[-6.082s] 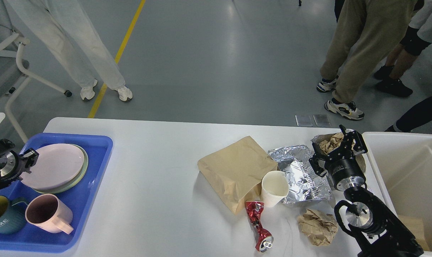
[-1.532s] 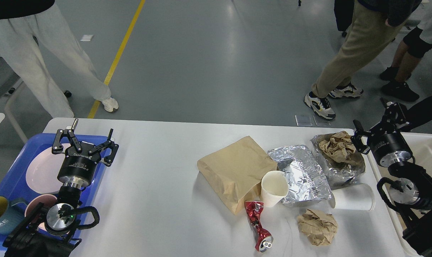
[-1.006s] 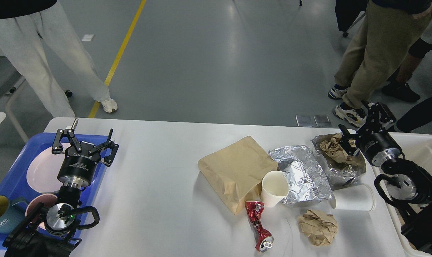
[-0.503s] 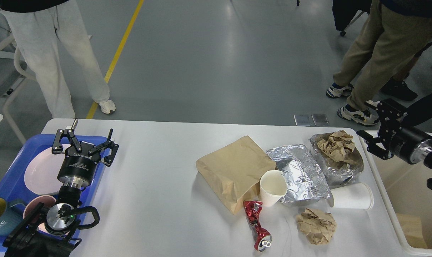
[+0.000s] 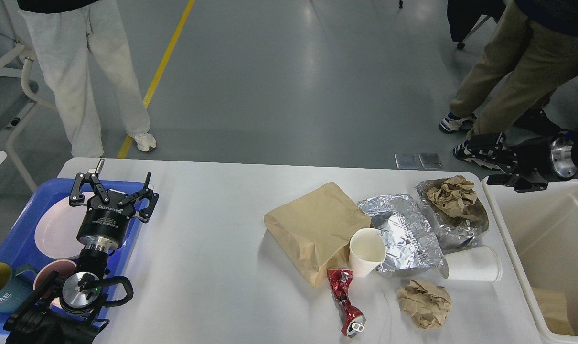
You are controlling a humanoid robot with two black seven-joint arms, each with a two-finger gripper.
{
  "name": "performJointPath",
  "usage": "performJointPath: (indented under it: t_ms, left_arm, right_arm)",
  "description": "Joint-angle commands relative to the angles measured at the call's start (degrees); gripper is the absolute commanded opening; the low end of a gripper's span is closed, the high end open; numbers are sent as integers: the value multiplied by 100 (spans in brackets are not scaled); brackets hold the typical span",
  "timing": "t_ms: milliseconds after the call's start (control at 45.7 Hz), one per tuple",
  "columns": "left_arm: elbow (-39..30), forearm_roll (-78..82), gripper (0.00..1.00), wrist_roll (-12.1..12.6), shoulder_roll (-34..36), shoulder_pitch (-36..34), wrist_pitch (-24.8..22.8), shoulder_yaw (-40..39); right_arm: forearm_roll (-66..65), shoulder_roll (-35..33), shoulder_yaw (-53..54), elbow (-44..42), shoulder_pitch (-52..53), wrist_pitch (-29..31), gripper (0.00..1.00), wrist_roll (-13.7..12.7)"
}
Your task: Tidy desktop
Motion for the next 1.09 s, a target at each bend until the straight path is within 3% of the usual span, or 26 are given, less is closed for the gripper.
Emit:
performJointPath:
  t_ms: [0, 88, 197, 241, 350, 416, 656, 1072]
  left_arm:
    - [0, 2, 96, 0, 0, 0, 0, 1]
    - [0, 2, 96, 0, 0, 0, 0, 1]
    - [0, 2, 96, 0, 0, 0, 0, 1]
    - [0, 2, 96, 0, 0, 0, 0, 1]
    - [0, 2, 96, 0, 0, 0, 0, -7]
    - [0, 2, 96, 0, 0, 0, 0, -7]
    - [0, 2, 96, 0, 0, 0, 0, -7]
    - [0, 2, 96, 0, 0, 0, 0, 1]
  right_arm:
    - [642, 1157, -2205, 18, 1385, 773, 100, -25]
    - [985, 1861, -3210, 149, 2125, 1177, 100, -43]
    - [994, 2275, -3519, 921, 2924, 1450, 100, -209]
    - [977, 2337, -3528, 1325, 3302, 1459, 100, -551]
    - [1064, 2364, -3282, 2275, 4190, 1398, 100, -1869]
    - [1082, 2364, -3088, 2776, 4498, 1345, 100, -2257]
    - [1433, 2328, -3088, 4526, 6265, 1362, 100, -2258]
    - [2260, 2698, -3686, 4526, 6424, 1257, 100, -2126]
